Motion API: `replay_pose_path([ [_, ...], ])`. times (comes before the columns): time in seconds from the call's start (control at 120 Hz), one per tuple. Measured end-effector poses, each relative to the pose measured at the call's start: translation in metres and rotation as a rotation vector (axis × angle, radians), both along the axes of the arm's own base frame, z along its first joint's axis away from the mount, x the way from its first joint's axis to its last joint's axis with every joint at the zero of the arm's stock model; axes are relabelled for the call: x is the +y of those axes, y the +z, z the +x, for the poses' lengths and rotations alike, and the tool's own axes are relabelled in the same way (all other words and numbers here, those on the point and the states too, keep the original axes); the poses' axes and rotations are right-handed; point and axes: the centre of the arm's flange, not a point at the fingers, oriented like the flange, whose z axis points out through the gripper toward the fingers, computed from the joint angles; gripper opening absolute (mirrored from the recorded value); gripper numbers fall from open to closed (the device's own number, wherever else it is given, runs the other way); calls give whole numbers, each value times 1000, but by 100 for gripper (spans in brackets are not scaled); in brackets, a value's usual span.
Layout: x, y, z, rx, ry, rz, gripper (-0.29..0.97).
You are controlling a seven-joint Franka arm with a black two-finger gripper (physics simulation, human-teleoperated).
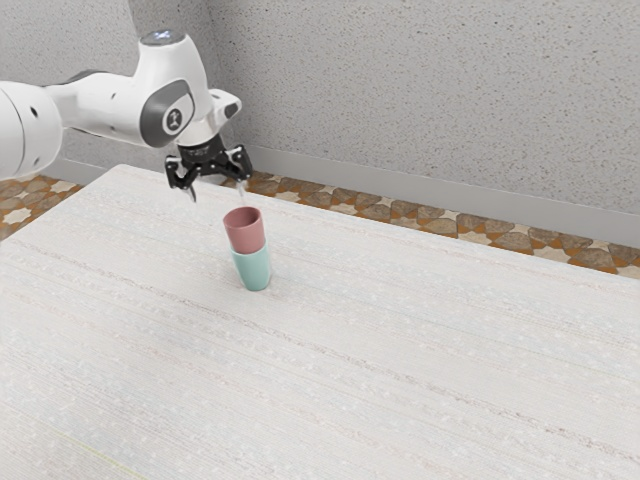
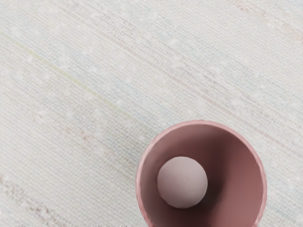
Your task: Place the left cup onto the right cup
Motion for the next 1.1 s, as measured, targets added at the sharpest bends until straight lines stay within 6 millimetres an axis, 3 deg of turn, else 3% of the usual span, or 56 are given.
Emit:
replay_pose_path([
  [0.267,-8,32,-18,21,-111,32,68],
  [0.45,-23,54,-40,24,-188,53,68],
  [0.75,-37,102,-70,45,-269,110,68],
  [1.1,-55,118,-117,95,-331,135,68],
])
